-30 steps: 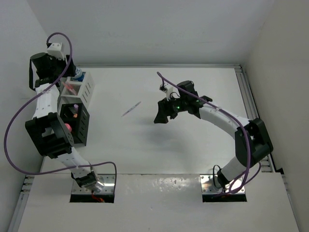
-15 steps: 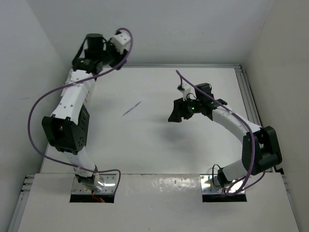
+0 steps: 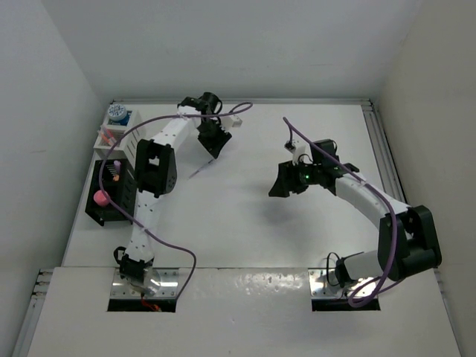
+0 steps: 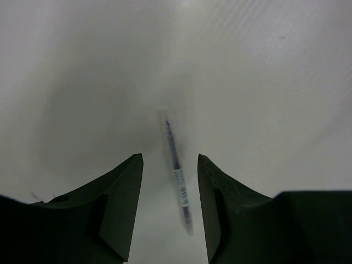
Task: Sort the stationery into containers
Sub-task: Pick up the pen from the center of the board.
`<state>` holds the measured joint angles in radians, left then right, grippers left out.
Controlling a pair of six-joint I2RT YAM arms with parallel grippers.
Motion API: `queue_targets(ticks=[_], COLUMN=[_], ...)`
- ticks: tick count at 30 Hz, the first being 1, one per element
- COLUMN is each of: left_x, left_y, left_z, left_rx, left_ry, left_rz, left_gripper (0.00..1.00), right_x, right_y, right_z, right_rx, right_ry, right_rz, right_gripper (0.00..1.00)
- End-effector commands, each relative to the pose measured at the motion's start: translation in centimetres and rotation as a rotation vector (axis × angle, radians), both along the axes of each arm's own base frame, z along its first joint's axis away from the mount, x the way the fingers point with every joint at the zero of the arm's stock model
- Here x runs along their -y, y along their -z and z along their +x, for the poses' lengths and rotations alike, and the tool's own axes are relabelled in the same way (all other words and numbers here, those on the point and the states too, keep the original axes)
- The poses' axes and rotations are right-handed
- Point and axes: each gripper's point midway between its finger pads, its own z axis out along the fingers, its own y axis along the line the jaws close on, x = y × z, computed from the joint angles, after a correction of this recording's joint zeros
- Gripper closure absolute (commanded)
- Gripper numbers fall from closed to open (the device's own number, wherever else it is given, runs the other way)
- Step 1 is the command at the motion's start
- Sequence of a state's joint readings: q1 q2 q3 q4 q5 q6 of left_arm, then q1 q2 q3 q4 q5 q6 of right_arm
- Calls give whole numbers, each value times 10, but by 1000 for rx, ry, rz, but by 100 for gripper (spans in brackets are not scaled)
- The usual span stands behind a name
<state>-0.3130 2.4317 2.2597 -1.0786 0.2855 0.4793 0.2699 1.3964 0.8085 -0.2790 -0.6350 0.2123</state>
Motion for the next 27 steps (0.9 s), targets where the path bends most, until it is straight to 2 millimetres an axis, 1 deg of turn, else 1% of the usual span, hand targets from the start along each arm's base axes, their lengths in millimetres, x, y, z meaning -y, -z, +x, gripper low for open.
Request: queue_targets(ticks=[1, 2, 6, 11, 14, 17, 18, 20, 23, 25, 27], left_x=[10, 8, 7, 1, -4, -6, -6, -6, -8, -8, -8], left_y=[-19, -16, -11, 7, 18, 18, 23, 23, 33, 36, 44], left_z=[-16, -18, -12, -11, -6, -4, -4, -2, -1, -2, -5], left_rx=[7, -4, 5, -15, 2, 17, 9, 15, 6, -4, -21], left_ry=[46, 38, 21, 17, -3, -8, -6, -3, 0, 6, 9], left_rz=[43, 45, 43, 83, 111, 123, 126, 130, 143, 145, 150], left_gripper=[49, 49, 49, 49, 51, 51, 51, 51, 51, 55, 63], right_x=[-1, -1, -1, -1, -2, -2, -3, -3, -4, -4, -5], right_y=[-11, -11, -12, -10, -9, -8, -9, -8, -8, -10, -12], right_z=[0, 0, 1, 1, 0, -1, -2, -2, -2, -2, -2], right_rx=[28, 27, 28, 17, 14, 4, 2, 1, 1, 2, 3], right_ry=[2, 7, 11, 12, 10, 11, 10, 9, 9, 5, 2], right_rz=[34, 39, 44, 44, 43, 50, 53, 55, 57, 62, 64], right_gripper=[34, 34, 34, 35, 35, 35, 35, 36, 37, 37, 37])
